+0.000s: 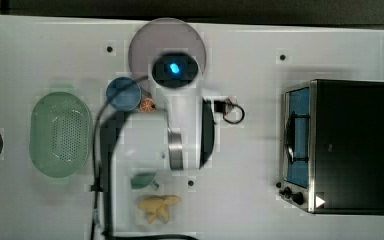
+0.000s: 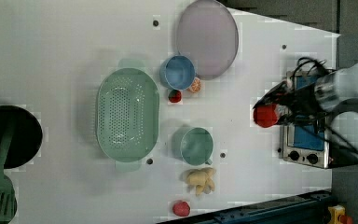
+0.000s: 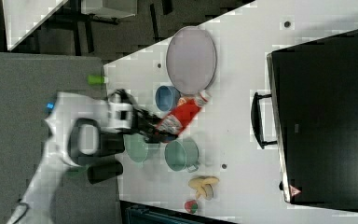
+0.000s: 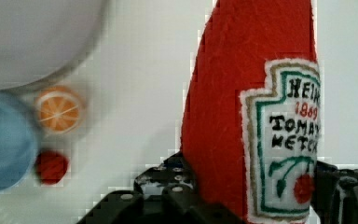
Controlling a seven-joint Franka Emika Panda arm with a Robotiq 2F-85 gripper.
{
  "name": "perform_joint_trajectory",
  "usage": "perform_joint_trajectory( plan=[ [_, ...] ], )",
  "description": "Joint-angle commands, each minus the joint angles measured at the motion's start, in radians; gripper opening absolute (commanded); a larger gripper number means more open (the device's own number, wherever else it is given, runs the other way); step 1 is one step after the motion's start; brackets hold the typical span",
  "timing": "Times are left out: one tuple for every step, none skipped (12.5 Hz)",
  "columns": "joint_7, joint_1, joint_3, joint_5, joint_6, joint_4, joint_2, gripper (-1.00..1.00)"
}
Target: Pick Ketchup from oven and place it on table.
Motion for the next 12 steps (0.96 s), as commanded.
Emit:
perform_joint_trajectory(
  plan=[
    [0.004,-0.040,-0.026,-0.003,0.181,-0.091,-0.028,0.27],
    [0.004,-0.040,-0.028,-0.002,0.259,-0.130,-0.005,0.27],
    [0.004,-0.040,-0.028,-0.002,0.321,-0.155,0.023,0.26],
    [0.004,-0.040,-0.028,0.001,0.371,-0.165,0.055,0.27],
    [0.004,-0.040,-0.028,0.000,0.390,-0.168,0.086,0.27],
    [0.005,-0.041,-0.029,0.000,0.398,-0.168,0.114,0.27],
    [0.005,-0.042,-0.031,0.000,0.410,-0.167,0.134,0.27],
    [0.005,-0.042,-0.036,0.000,0.433,-0.168,0.147,0.27],
    [0.005,-0.042,-0.039,0.000,0.454,-0.171,0.154,0.27],
    [0.007,-0.042,-0.039,0.000,0.462,-0.174,0.156,0.32],
    [0.008,-0.042,-0.041,0.000,0.462,-0.181,0.156,0.52],
    [0.009,-0.042,-0.042,0.000,0.462,-0.182,0.156,0.74]
  ],
)
